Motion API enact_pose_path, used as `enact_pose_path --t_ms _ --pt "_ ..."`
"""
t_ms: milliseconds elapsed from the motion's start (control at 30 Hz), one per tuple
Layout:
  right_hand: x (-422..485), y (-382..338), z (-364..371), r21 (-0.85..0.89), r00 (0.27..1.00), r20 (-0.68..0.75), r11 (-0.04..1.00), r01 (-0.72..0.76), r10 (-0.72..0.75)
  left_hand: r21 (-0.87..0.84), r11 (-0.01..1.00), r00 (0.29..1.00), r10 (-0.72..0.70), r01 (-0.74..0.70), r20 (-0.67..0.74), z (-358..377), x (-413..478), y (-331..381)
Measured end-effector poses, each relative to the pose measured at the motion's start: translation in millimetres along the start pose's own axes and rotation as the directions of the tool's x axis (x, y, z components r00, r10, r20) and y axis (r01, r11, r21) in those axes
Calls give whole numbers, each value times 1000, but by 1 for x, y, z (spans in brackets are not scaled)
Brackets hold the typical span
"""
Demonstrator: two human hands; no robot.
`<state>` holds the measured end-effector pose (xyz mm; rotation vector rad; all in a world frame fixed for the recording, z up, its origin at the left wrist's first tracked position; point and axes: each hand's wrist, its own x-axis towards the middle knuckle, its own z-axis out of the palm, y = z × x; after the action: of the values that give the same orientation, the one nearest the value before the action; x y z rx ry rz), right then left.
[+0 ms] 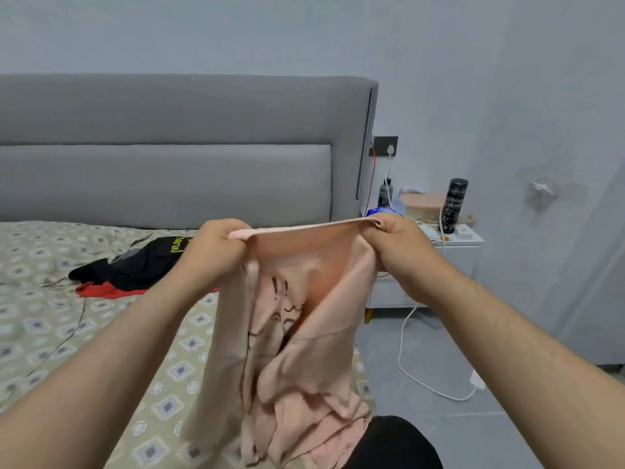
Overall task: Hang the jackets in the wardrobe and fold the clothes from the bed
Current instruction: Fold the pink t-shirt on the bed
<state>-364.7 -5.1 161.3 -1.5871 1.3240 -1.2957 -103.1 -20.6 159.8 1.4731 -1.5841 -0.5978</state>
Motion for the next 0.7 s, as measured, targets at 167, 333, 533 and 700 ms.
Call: enact_pose_path --t_ms 167,333,533,700 --pt "2 -12 -15 -33 998 -58 999 21 -22 52 995 994 -78 83 -81 -16 16 1" --pt "8 -16 -29 -53 991 -129 998 31 -37 185 978 995 -99 100 -17 -27 19 3" --pt "8 -22 -41 -139 989 -137 990 32 -51 -101 927 908 -325 361 265 -33 20 -13" --pt "9 -33 -48 -463 989 -89 884 67 -121 -22 992 989 -118 121 86 -40 22 -5"
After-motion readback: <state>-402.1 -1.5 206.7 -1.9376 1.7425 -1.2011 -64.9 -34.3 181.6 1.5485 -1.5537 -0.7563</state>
